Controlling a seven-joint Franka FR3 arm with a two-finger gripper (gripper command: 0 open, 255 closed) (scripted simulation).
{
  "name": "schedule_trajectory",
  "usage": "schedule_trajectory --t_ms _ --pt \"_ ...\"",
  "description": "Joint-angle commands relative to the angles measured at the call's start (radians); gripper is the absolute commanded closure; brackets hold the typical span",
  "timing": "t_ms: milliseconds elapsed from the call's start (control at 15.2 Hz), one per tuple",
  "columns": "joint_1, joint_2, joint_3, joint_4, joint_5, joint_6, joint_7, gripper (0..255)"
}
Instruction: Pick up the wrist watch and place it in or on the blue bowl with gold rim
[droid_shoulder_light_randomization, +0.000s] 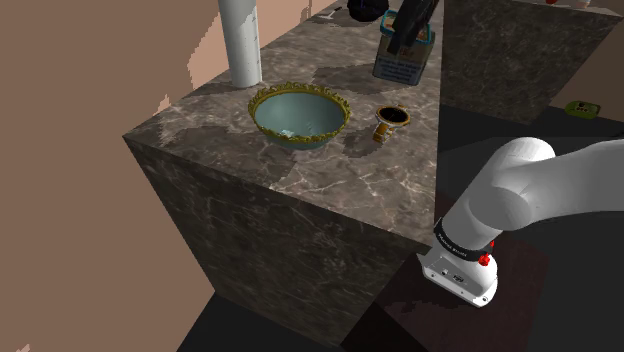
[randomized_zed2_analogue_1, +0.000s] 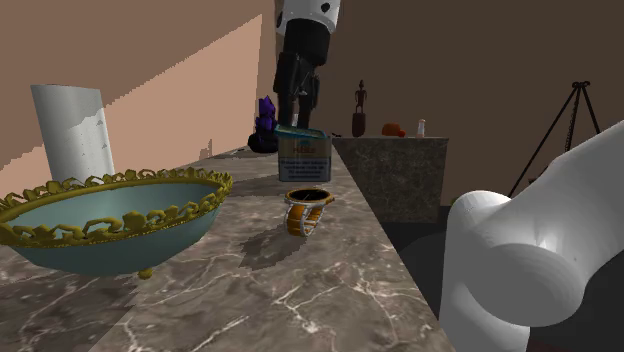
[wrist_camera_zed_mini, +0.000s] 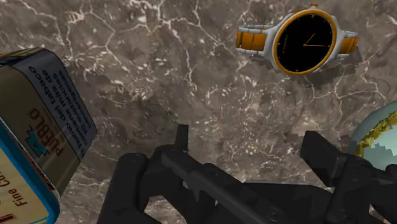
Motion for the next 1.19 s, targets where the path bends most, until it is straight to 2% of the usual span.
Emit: schedule_trajectory --t_ms 0,264,528,1122 --pt "0.000 0.000 0.000 0.000 0.000 0.000 0.000 0" --pt "-0.160 -0.096 0.174 -0.106 0.071 -0.042 0.474 0" --pt "-0.309 -0.151 0.360 -0.151 0.192 -0.108 0.952 0" --pt "-0.302 -0.186 0.387 -0.268 0.220 -0.027 0.952 0"
